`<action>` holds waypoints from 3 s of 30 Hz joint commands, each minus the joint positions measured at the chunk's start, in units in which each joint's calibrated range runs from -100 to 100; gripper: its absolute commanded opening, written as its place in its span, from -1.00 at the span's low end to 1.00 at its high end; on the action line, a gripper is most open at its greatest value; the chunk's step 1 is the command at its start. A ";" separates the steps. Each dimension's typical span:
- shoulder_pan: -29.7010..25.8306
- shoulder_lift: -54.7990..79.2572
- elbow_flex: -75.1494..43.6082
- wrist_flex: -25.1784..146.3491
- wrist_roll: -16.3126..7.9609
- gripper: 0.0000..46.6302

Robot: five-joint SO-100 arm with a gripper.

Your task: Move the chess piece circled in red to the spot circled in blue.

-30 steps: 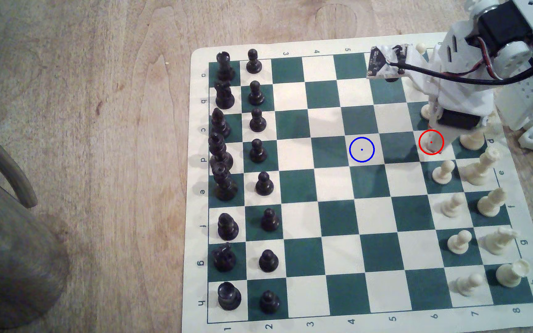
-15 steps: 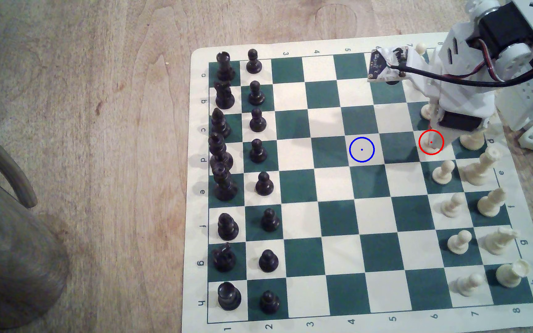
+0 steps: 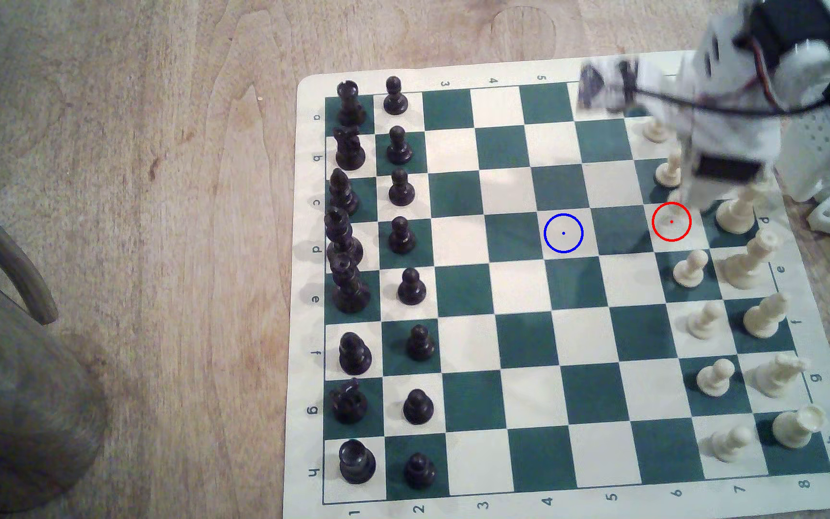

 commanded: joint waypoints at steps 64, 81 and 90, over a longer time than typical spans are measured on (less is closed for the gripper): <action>-0.32 39.23 -31.41 -11.81 -1.42 -0.99; 0.07 37.36 -30.96 -10.26 -1.03 -0.32; -0.24 33.37 -28.51 -10.26 -0.39 -0.18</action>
